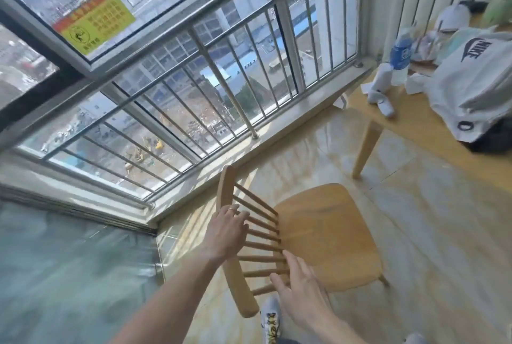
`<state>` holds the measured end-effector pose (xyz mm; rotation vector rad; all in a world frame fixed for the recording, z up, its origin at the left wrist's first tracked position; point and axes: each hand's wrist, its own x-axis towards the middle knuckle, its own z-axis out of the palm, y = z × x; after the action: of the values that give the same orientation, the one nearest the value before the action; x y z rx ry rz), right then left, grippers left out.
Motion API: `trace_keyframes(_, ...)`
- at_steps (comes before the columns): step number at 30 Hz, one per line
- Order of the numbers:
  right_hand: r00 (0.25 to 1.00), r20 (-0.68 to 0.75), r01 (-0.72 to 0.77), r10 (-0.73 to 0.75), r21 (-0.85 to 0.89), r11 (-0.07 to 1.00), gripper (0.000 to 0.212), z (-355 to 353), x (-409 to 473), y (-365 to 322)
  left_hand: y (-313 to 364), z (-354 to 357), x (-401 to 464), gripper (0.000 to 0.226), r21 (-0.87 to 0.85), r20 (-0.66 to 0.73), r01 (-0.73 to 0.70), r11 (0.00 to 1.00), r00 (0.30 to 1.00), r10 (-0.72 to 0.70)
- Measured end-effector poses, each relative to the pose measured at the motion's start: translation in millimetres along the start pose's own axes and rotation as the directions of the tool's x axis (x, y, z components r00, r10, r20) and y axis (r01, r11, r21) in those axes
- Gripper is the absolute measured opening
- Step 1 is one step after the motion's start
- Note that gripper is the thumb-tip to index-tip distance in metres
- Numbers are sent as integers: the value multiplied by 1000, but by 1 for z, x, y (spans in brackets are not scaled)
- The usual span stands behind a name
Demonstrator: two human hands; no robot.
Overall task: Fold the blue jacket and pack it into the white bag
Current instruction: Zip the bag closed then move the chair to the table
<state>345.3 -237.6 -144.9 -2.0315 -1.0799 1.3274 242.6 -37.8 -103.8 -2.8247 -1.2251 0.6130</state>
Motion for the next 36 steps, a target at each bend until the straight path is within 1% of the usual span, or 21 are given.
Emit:
trace_keyframes(2, 1000, 26, 2, -2, 5, 1000, 74, 38, 20, -36, -34, 14, 12, 39, 29, -54, -65, 997, 996, 66)
trace_keyframes(4, 1000, -4, 5, -5, 7, 1000, 76, 74, 49, -69, -69, 29, 36, 38, 63, -113, -166, 984, 978, 173)
trace_keyframes(6, 996, -84, -15, 14, -4, 1000, 76, 106, 84, -97, -100, 42, 65, 38, 98, -138, -273, 957, 949, 285)
trace_keyframes(7, 992, -121, -42, 42, 1, 999, 75, 121, 103, -108, -114, 48, 79, 38, 111, -128, -322, 940, 934, 335)
trace_keyframes(9, 971, -207, -117, 117, 14, 993, 69, 147, 135, -125, -139, 58, 100, 43, 136, -111, -412, 901, 897, 427)
trace_keyframes(11, 940, -286, -202, 185, -32, 979, 64, 162, 154, -136, -156, 65, 111, 52, 122, -120, -478, 870, 863, 491)
trace_keyframes(14, 899, -354, -307, 257, -93, 947, 59, 174, 153, -146, -169, 62, 112, 59, 87, -91, -553, 828, 824, 560)
trace_keyframes(16, 868, -443, -338, 225, -194, 921, 57, 178, 144, -152, -174, 53, 117, 60, 88, -63, -576, 813, 811, 582)
trace_keyframes(18, 843, -498, -373, 201, -273, 887, 61, 183, 138, -147, -175, 46, 125, 63, 114, -35, -604, 789, 791, 611)
trace_keyframes(20, 810, -545, -419, 216, -279, 864, 58, 191, 128, -141, -176, 44, 131, 65, 140, -39, -641, 755, 758, 651)
trace_keyframes(22, 766, -600, -452, 232, -245, 858, 46, 196, 115, -135, -178, 43, 138, 63, 162, -46, -669, 725, 729, 683)
trace_keyframes(24, 720, -660, -499, 215, -277, 821, 40, 199, 105, -126, -177, 40, 145, 58, 184, -66, -666, 723, 725, 685)
trace_keyframes(25, 705, -675, -511, 218, -270, 816, 39, 201, 101, -120, -177, 37, 148, 53, 179, -71, -652, 737, 739, 670)
trace_keyframes(26, 678, -702, -522, 217, -253, 815, 40, 206, 99, -114, -176, 34, 152, 47, 144, -70, -635, 759, 759, 647)
trace_keyframes(27, 636, -737, -550, 229, -226, 804, 45, 210, 96, -111, -175, 32, 156, 42, 92, -57, -613, 785, 784, 619)
trace_keyframes(30, 460, -855, -639, 239, -133, 758, 54, 220, 86, -107, -171, 27, 169, 37, -88, 23, -538, 838, 840, 542)
trace_keyframes(32, 361, -874, -712, 326, -32, 702, 58, 223, 83, -120, -169, 22, 177, 41, -218, 85, -475, 853, 861, 501)
trace_keyframes(33, 314, -861, -752, 401, 32, 659, 59, 224, 85, -127, -168, 19, 182, 46, -290, 108, -429, 855, 873, 475)
trace_keyframes(34, 248, -848, -779, 468, 113, 617, 57, 226, 89, -132, -167, 18, 189, 53, -363, 125, -386, 848, 882, 454)
trace_keyframes(35, 166, -822, -786, 544, 223, 577, 54, 227, 94, -138, -166, 14, 194, 60, -417, 155, -335, 845, 890, 429)
trace_keyframes(36, 68, -795, -764, 603, 347, 544, 50, 229, 100, -141, -164, 14, 202, 68, -473, 194, -273, 838, 895, 401)
